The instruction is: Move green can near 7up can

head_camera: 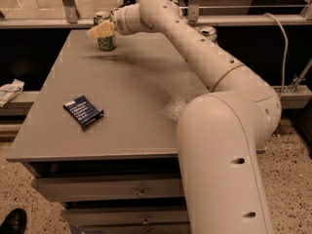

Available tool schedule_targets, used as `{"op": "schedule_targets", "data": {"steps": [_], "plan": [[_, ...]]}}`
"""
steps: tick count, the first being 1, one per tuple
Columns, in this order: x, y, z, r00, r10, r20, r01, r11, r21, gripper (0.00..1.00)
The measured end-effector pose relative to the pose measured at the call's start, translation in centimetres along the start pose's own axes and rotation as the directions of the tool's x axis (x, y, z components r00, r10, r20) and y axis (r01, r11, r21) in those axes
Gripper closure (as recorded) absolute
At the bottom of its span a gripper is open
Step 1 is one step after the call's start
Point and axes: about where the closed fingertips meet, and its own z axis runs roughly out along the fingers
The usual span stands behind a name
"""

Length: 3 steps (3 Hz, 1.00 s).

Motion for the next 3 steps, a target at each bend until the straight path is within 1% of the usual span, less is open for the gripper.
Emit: {"op": "schedule_targets", "data": {"steps": [1,2,3], "plan": [[-1.1,1.1,1.1,0.999,0.023,0.047,-0.022,0.9994,-0.028,0.47],[-1.6,2.0,1.1,0.997,0.028,0.072,-0.024,0.9987,-0.044,0.7],[-2.5,1.9,-4.1,0.992,-0.009,0.129,0.013,0.9996,-0.024,0.99]]}}
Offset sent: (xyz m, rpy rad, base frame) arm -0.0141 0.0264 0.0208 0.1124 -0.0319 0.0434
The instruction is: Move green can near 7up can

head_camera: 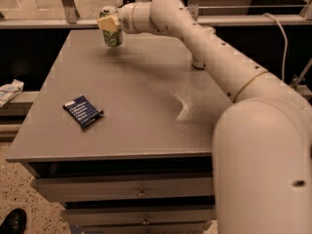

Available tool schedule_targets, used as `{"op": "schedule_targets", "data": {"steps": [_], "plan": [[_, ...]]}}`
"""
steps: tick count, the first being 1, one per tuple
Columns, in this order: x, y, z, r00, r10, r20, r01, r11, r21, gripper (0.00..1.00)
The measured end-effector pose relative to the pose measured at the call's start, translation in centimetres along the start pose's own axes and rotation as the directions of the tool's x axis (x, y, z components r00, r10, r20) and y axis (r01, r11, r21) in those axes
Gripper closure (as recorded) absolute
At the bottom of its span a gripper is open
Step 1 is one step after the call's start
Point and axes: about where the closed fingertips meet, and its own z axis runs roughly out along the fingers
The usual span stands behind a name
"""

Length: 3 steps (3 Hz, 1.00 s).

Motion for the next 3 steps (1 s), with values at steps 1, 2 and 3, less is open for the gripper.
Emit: {"op": "schedule_targets", "data": {"steps": [1,2,3], "plan": [[2.3,-0.9,-7.6,1.0,-0.008,-0.019,0.009,0.9994,0.035,1.0],[5.3,-2.0,-14.2,0.998,0.024,-0.054,-0.019,0.9954,0.094,1.0],[7.3,-3.4,-21.1,0.995,0.053,-0.082,-0.039,0.9859,0.163,1.0]]}}
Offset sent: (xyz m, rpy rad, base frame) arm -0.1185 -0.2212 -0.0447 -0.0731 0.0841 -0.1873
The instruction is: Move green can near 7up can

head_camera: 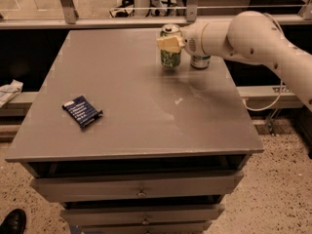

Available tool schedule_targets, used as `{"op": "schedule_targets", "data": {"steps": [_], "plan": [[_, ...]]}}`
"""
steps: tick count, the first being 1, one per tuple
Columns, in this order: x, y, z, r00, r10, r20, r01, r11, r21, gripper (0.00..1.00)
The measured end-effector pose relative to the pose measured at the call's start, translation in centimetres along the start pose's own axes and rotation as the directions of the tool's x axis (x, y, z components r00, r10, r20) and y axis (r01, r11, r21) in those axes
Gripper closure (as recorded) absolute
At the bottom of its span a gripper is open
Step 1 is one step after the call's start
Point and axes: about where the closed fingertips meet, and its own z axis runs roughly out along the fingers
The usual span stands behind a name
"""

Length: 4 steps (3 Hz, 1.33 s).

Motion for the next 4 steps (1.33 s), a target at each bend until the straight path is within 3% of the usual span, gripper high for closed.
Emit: {"op": "schedule_targets", "data": {"steps": [2,3,4], "plan": [[1.4,-2.8,-9.9,0.999,0.034,-0.02,-0.032,0.9948,0.097,1.0],[2.3,-3.3,-13.0,0.998,0.06,-0.016,-0.057,0.9907,0.123,1.0],[3.4,-3.4,-13.8,0.996,0.086,0.009,-0.087,0.9881,0.127,1.0]]}}
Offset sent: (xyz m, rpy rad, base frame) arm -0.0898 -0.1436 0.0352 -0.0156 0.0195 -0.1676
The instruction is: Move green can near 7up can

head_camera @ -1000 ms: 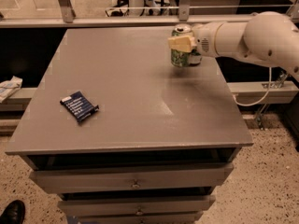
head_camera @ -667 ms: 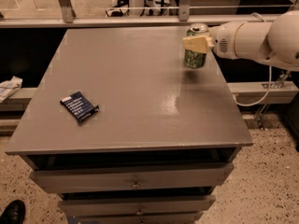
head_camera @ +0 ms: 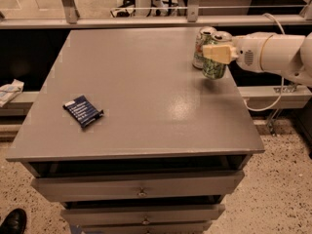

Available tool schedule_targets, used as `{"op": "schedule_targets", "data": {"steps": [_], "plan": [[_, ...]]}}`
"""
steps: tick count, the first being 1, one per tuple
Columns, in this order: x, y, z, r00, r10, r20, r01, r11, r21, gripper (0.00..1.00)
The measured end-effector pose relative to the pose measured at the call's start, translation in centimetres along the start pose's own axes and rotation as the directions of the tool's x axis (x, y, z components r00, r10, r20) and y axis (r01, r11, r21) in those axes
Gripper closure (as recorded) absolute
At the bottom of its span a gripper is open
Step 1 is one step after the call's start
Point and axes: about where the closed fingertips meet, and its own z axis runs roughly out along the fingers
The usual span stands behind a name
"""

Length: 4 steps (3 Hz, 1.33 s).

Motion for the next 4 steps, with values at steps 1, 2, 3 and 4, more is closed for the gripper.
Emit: {"op": "schedule_targets", "data": {"steps": [1,2,3,4], "plan": [[0.5,-0.5,0.4,1.0,0.008,0.024,-0.008,1.0,-0.005,1.0],[0.8,-1.7,0.6,0.999,-0.014,0.029,0.014,0.9999,0.007,0.86],[1.2,-3.0,0.6,0.998,-0.057,0.029,0.056,0.9982,0.022,0.63],[1.7,-4.0,0.9,0.996,-0.08,0.032,0.079,0.9966,0.022,0.39]]}}
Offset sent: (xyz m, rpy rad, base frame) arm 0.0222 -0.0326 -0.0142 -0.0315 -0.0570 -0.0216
